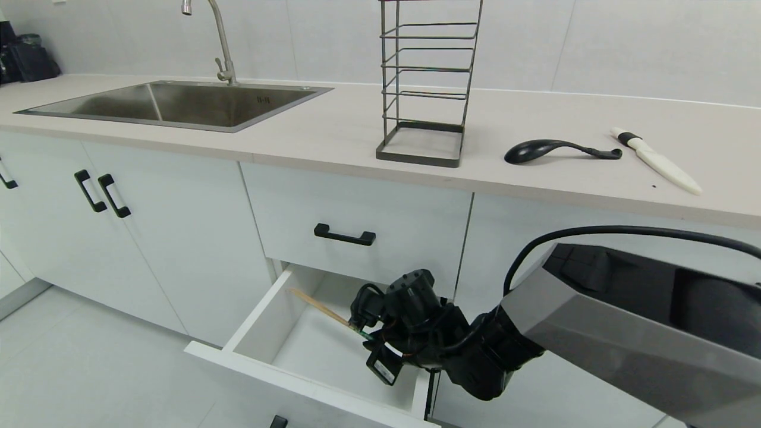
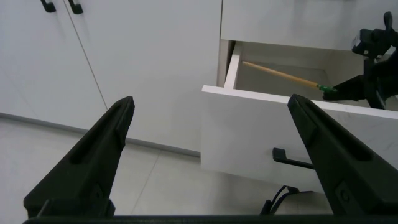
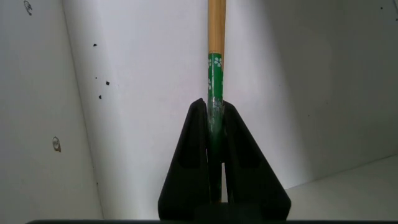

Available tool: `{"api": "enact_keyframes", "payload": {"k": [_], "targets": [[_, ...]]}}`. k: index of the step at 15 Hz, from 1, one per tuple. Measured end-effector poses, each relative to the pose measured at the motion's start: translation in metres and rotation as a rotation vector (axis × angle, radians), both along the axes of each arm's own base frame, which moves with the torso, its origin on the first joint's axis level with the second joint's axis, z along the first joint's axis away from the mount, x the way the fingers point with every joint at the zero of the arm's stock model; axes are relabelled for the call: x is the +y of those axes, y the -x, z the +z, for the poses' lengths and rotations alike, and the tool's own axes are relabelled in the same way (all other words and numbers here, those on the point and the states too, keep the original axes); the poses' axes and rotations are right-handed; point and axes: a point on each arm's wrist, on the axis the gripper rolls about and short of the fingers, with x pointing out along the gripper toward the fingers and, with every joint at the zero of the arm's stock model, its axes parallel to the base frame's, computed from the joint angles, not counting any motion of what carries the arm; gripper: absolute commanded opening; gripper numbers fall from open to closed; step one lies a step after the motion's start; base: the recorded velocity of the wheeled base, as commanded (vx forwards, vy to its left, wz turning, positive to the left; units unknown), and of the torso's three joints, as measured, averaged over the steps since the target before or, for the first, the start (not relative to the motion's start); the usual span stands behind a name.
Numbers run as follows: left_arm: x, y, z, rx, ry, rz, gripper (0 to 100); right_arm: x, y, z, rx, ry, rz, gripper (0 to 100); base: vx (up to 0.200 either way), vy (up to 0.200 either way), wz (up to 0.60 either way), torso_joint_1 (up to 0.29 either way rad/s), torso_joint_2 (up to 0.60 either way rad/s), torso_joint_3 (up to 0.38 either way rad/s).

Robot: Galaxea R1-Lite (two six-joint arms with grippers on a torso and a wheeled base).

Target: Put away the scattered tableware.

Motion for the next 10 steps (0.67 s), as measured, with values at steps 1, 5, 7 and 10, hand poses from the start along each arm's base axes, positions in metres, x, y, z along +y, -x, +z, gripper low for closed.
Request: {"api": "enact_keyframes", "payload": {"k": [1,5,7,10], "targets": [[0.000,0.000,0.000,0.000,0.000,0.000,100,0.003,0.001,-0.002,0.001,0.002,0.004,0,0.000,0.000,0.00,0.000,0.00,0.000],[0.000,0.000,0.000,0.000,0.000,0.000,100,0.009,0.005,-0.010,0.024,0.029,0.020,0,0.000,0.000,0.00,0.000,0.00,0.000],[0.000,0.000,0.000,0.000,0.000,0.000,100,0.010,0.006,-0.010,0.023,0.030,0.022,0,0.000,0.000,0.00,0.000,0.00,0.000],[0.000,0.000,0.000,0.000,0.000,0.000,100,0.010,0.009,-0.014,0.034,0.053,0.021,0,0.000,0.000,0.00,0.000,0.00,0.000]]}}
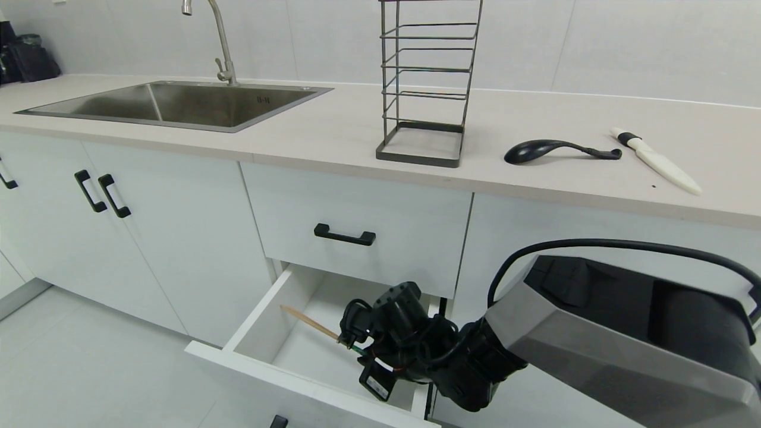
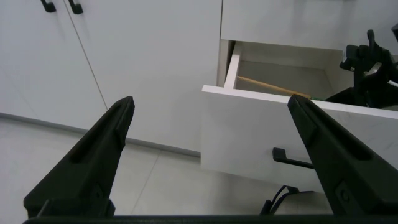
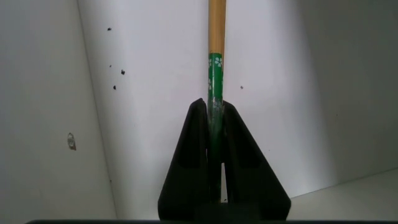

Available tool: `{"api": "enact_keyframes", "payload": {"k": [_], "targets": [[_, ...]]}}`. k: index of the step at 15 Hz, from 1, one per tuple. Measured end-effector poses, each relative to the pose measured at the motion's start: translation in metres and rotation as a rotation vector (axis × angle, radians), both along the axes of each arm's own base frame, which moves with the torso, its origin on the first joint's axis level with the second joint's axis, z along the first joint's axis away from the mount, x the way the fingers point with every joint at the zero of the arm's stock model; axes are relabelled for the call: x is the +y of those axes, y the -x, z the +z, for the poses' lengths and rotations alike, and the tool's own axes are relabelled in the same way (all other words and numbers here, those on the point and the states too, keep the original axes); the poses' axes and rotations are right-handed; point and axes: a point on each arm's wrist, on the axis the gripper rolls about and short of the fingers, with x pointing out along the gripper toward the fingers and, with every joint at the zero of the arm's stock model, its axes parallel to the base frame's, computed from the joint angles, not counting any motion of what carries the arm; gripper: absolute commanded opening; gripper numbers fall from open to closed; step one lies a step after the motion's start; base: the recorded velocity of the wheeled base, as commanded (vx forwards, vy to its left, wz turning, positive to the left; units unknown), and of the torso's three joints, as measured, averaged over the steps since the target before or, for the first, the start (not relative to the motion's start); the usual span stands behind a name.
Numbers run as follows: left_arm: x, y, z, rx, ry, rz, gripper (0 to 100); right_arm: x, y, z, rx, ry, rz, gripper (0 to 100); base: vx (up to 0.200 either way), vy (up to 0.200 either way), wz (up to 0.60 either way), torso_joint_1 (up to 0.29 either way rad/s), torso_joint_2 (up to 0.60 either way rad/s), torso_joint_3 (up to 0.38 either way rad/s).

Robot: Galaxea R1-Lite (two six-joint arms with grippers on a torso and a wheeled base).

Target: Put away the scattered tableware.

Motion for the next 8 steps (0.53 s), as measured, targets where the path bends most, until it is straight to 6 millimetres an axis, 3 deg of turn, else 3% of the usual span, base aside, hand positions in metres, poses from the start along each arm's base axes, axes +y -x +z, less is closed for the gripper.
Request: {"api": "enact_keyframes", "payload": {"k": [1,2,8], "targets": [[0.0000,0.0000,0.0000,0.000,0.000,0.000,100,0.0003,0.0002,-0.0007,0.001,0.002,0.001,0,0.000,0.000,0.00,0.000,0.00,0.000],[0.0000,0.0000,0.0000,0.000,0.000,0.000,100,0.0020,0.0012,-0.0018,0.002,0.003,0.005,100,0.000,0.000,0.00,0.000,0.00,0.000],[0.0000,0.0000,0.0000,0.000,0.000,0.000,100,0.0100,0.0031,-0.0077,-0.004,0.006,0.013,100,0.000,0.000,0.00,0.000,0.00,0.000]]}}
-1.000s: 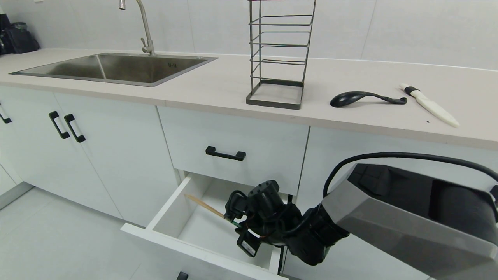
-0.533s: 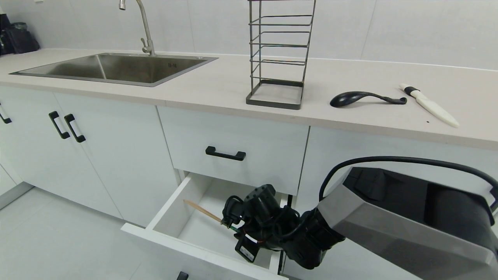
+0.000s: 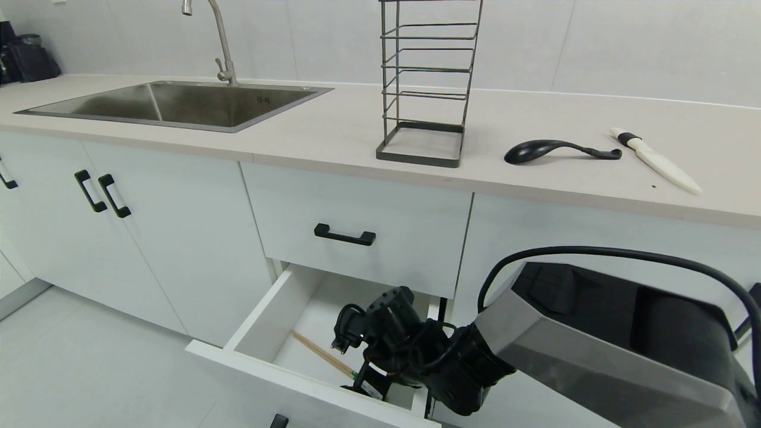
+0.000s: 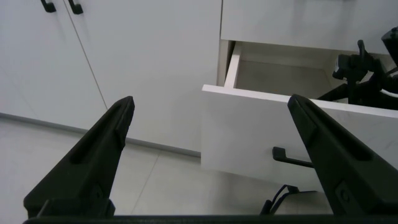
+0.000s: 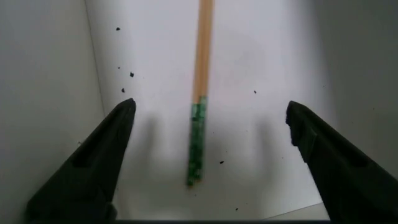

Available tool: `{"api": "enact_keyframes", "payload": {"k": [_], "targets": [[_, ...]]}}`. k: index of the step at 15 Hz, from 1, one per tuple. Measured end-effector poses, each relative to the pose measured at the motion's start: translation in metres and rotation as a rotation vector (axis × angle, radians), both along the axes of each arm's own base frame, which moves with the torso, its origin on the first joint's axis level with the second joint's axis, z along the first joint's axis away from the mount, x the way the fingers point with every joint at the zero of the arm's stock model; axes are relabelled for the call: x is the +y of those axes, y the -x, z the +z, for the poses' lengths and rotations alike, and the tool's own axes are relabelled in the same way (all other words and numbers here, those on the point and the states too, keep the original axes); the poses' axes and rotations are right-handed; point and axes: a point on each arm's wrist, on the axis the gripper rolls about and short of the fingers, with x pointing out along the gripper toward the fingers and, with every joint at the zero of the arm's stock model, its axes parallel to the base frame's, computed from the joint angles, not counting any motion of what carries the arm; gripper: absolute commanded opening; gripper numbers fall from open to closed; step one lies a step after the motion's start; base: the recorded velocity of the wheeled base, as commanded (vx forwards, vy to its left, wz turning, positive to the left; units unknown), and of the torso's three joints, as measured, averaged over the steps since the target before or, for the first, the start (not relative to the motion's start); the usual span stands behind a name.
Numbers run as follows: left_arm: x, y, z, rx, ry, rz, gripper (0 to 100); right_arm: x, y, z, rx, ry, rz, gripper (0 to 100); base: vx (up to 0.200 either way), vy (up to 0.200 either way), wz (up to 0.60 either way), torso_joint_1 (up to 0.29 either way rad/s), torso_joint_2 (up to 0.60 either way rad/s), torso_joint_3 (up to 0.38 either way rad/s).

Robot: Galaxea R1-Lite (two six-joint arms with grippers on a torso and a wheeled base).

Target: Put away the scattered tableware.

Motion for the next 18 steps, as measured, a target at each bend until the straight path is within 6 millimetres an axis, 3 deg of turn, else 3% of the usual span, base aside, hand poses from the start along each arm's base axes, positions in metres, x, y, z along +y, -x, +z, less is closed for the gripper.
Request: {"api": "enact_keyframes", "payload": {"k": [2,6,12,18], "targets": [[0.000,0.000,0.000,0.000,0.000,0.000,100,0.000,0.001,0.004,-0.007,0.001,-0.004,100,0.000,0.000,0.00,0.000,0.00,0.000],[0.000,0.000,0.000,0.000,0.000,0.000,100,-0.002,0.013,0.037,-0.044,-0.039,0.011,100,0.000,0.000,0.00,0.000,0.00,0.000],[0.000,0.000,0.000,0.000,0.000,0.000,100,-0.027,0.047,0.087,-0.121,-0.151,0.035,100,0.000,0.000,0.00,0.000,0.00,0.000],[0.000,0.000,0.000,0.000,0.000,0.000,100,-0.025,0.049,0.118,-0.210,-0.275,0.053,100,0.000,0.000,0.00,0.000,0.00,0.000]]}}
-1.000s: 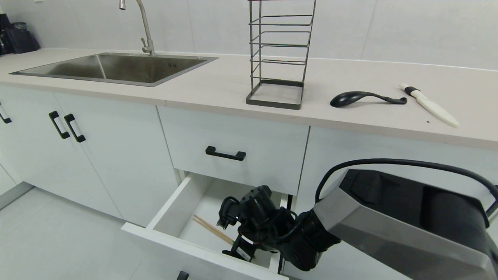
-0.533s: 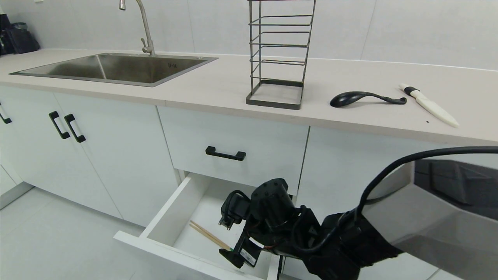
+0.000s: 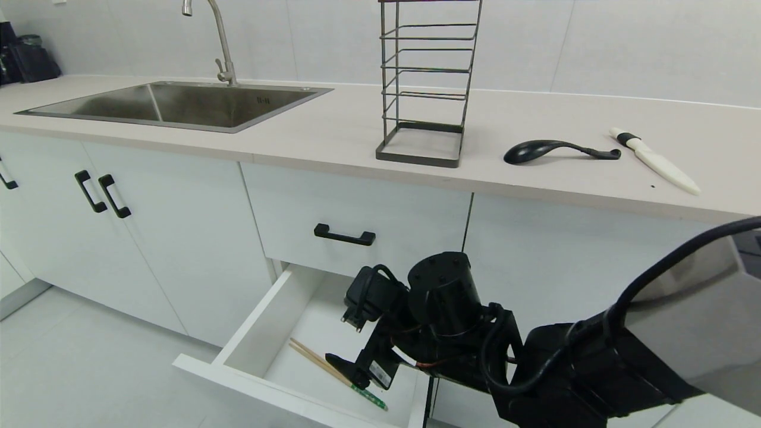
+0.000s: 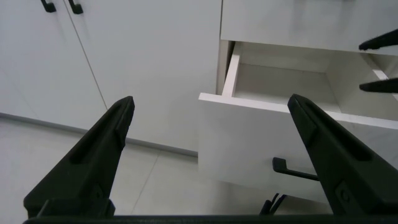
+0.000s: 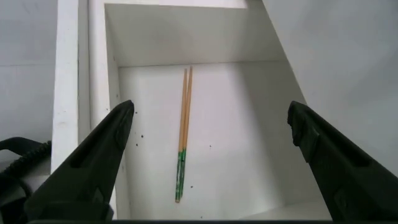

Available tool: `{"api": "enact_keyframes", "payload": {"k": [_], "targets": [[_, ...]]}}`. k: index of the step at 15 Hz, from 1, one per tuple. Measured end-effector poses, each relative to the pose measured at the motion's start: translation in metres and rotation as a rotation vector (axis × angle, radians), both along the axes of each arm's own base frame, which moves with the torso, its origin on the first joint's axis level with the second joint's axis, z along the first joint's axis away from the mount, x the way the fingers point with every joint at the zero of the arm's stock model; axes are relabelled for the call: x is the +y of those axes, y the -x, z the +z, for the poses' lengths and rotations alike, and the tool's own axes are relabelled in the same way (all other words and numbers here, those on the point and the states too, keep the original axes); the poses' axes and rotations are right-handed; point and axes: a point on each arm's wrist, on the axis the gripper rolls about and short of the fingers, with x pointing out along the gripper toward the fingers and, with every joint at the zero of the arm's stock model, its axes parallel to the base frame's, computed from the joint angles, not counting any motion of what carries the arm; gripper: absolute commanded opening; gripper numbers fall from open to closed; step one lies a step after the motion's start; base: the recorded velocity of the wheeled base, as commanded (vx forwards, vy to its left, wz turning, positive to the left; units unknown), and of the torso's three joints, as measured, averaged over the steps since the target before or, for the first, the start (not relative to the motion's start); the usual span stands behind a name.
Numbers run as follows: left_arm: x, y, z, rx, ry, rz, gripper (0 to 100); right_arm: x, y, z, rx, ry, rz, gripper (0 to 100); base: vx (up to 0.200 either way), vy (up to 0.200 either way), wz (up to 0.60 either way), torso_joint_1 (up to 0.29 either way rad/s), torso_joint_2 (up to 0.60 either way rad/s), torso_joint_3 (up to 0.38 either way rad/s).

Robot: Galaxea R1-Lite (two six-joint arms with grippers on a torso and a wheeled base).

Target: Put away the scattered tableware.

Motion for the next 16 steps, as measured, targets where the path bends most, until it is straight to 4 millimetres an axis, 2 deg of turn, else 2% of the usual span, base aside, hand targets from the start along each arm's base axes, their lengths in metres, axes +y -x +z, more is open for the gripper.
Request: {"api": "enact_keyframes", "payload": {"k": [3,5,8,11,12,13,16], "targets": [[0.000,0.000,0.000,0.000,0.000,0.000,100,0.000,0.001,0.011,-0.009,-0.032,0.026,100,0.000,0.000,0.00,0.000,0.00,0.000],[0.000,0.000,0.000,0.000,0.000,0.000,100,-0.008,0.007,0.015,-0.008,-0.035,0.037,100,0.000,0.000,0.00,0.000,0.00,0.000],[0.000,0.000,0.000,0.000,0.000,0.000,100,-0.034,0.029,0.010,0.030,0.014,0.043,100,0.000,0.000,0.00,0.000,0.00,0.000],[0.000,0.000,0.000,0.000,0.000,0.000,100,-0.084,0.071,-0.009,0.103,0.077,0.042,100,0.000,0.000,0.00,0.000,0.00,0.000],[0.000,0.000,0.000,0.000,0.000,0.000,100,-0.095,0.081,-0.010,0.118,0.066,0.040,100,0.000,0.000,0.00,0.000,0.00,0.000],[0.000,0.000,0.000,0.000,0.000,0.000,100,-0.102,0.089,-0.009,0.130,0.052,0.037,100,0.000,0.000,0.00,0.000,0.00,0.000],[0.000,0.000,0.000,0.000,0.000,0.000,100,-0.106,0.094,-0.008,0.136,0.039,0.043,100,0.000,0.000,0.00,0.000,0.00,0.000]]}}
